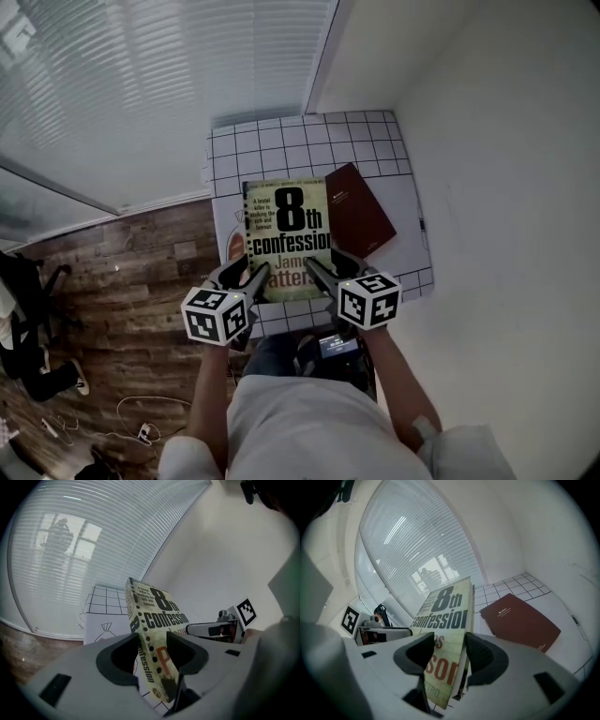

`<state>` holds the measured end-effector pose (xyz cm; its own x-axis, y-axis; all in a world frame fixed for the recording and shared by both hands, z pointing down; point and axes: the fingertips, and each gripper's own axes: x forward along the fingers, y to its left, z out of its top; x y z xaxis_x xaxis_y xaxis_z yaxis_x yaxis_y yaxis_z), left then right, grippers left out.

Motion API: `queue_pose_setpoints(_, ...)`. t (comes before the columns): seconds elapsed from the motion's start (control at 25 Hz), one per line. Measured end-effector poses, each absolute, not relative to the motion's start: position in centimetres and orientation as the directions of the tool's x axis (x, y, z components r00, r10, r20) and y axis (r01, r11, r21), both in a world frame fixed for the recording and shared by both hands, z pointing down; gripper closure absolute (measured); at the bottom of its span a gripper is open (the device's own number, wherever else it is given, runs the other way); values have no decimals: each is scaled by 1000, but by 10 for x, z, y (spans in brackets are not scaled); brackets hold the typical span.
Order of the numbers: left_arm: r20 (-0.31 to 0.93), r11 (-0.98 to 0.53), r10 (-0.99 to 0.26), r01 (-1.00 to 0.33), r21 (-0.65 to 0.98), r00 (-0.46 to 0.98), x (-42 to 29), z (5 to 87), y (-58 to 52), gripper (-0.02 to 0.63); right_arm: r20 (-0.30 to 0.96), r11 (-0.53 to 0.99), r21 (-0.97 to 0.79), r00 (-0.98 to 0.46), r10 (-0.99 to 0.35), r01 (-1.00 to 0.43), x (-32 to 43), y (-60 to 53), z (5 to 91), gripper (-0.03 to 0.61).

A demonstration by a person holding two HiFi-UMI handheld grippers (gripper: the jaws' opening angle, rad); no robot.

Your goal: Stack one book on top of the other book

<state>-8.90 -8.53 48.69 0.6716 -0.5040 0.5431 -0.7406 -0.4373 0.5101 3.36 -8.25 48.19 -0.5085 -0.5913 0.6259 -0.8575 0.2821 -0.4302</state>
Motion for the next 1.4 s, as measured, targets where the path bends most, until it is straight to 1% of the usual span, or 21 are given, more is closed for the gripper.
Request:
queue_pose_setpoints(0.24, 542, -457, -488, -729, 509, 684, -70, 488, -81, 419, 625, 271, -433, -502, -598, -860, 52, -77, 483, 360)
queue_pose_setpoints(0.44, 544, -454, -487, -730, 511, 683, -56, 486, -80, 419, 618, 292, -428, -513, -596, -855, 67, -79, 480, 360)
queue_pose_setpoints(0.76, 564, -428, -502, -755, 497, 656, -25, 485, -86, 420, 619, 335, -449, -559, -552, -828, 97, -93, 483, 360)
queue_pose_setpoints(1.4, 612, -372, -468, -770, 518, 638, 36, 513, -103, 420, 658, 418, -429, -595, -462, -800, 155, -129, 506, 360)
